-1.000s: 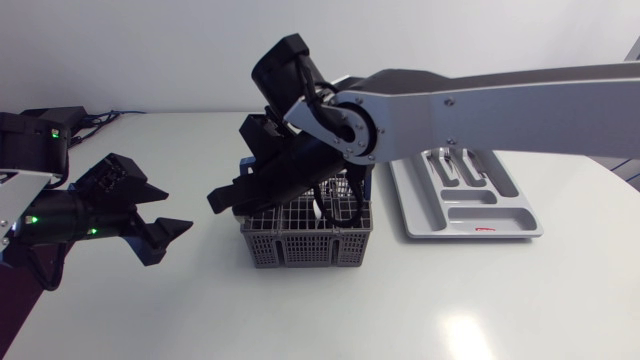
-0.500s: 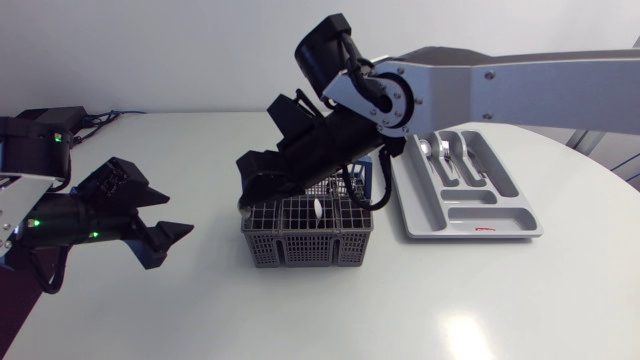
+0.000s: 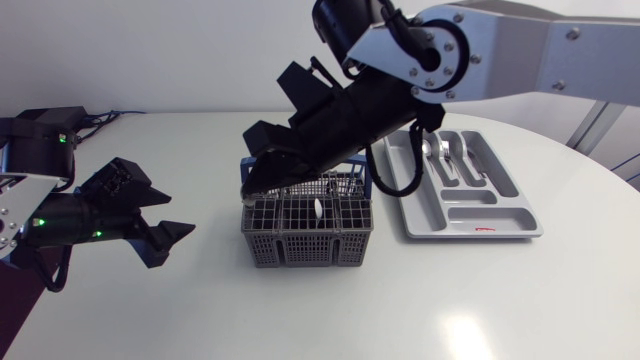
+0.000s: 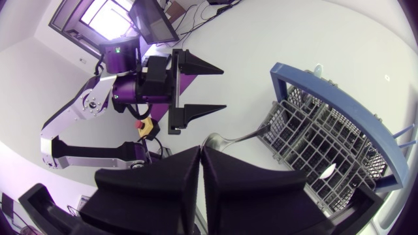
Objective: Unload the cutlery basket into the drawer organizer.
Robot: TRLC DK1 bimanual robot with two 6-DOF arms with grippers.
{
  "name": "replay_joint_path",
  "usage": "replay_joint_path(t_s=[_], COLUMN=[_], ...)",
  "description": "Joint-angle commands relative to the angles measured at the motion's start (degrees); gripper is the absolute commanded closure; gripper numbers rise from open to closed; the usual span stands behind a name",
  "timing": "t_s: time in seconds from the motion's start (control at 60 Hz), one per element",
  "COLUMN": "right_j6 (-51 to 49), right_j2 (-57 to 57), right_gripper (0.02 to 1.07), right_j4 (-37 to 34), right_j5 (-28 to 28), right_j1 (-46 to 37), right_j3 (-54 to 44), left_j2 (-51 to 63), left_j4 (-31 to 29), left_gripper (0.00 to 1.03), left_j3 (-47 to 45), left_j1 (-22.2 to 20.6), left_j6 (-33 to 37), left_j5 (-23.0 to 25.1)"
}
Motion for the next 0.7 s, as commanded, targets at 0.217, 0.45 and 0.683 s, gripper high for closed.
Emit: replay_joint_path(t_s=[0.217, 0.45, 0.683], right_j6=[-1.01, -3.29, -8.04], right_j2=[-6.88, -11.89, -17.95], right_gripper=[0.98, 0.98, 0.98], right_j4=[-4.27, -10.86, -20.61], right_j5=[-0.78, -2.45, -2.19], right_j1=[-2.6, -8.14, -17.46], right_j3=[-0.01, 0.52, 0.43], left_j2=[1.26, 1.26, 1.26], left_j4=[0.51, 0.42, 0.42], left_gripper=[0.11, 0.11, 0.11], left_j3=[-1.18, -1.01, -0.57], left_j1=[-0.92, -1.72, -2.51], left_j6=[0.96, 0.61, 0.35], left_j5=[0.72, 0.72, 0.72])
